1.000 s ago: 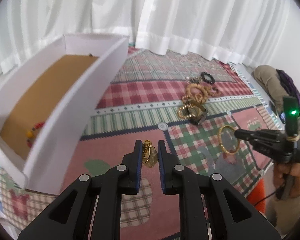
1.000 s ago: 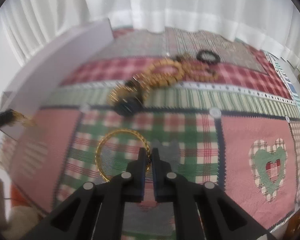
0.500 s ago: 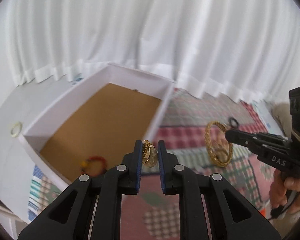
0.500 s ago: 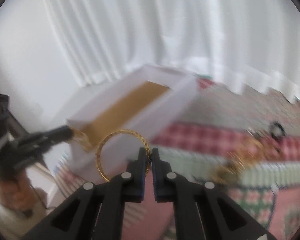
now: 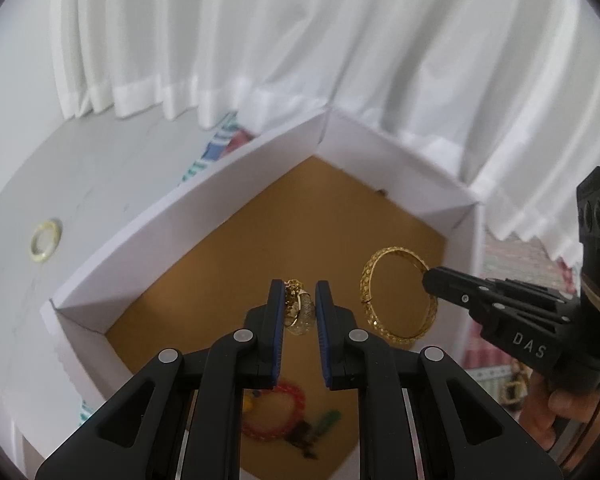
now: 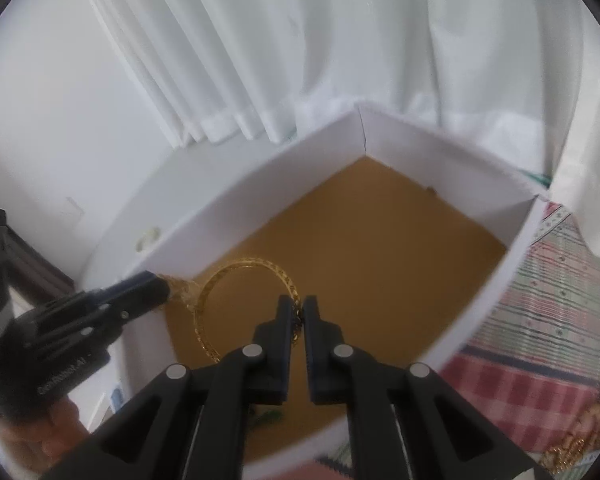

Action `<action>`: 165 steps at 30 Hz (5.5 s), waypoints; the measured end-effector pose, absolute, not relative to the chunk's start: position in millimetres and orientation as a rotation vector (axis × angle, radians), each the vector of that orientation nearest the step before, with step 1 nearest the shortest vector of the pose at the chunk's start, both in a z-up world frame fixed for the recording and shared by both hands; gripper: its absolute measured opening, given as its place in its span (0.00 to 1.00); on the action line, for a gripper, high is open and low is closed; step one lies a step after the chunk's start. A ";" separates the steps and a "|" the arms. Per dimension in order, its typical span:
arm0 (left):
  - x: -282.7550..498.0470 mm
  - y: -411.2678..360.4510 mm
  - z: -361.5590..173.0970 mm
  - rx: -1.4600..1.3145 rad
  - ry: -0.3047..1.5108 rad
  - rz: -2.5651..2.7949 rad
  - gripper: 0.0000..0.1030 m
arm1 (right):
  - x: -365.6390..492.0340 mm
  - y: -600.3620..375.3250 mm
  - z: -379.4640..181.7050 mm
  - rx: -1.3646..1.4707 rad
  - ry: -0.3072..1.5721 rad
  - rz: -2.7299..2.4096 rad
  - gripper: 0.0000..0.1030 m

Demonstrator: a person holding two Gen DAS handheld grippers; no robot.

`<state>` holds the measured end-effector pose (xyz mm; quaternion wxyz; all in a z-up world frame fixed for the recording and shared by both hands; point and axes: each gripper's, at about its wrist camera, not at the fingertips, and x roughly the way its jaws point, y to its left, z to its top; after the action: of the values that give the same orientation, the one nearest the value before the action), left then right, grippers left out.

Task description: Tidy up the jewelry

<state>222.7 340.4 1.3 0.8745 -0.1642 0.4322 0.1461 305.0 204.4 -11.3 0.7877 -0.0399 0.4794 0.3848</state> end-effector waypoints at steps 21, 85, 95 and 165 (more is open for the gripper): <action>171.0 278.5 22.7 -0.219 0.809 0.304 0.83 | 259.1 136.4 19.0 -0.187 0.823 0.673 0.62; 118.3 -25.6 -68.9 -0.006 0.976 -0.169 0.89 | 76.4 -215.7 -50.9 0.018 0.853 0.184 0.63; 180.1 -40.5 -67.2 -0.055 0.979 -0.191 0.89 | 77.8 -226.0 -55.7 0.046 0.865 0.184 0.63; 129.4 26.3 -107.4 0.198 0.992 -0.097 0.11 | 209.8 -170.6 -96.1 0.256 1.112 0.439 0.63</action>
<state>129.4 26.3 -107.4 0.8738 0.0946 0.4748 -0.0465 209.8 -170.6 -96.1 0.8188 0.1202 0.5222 0.2061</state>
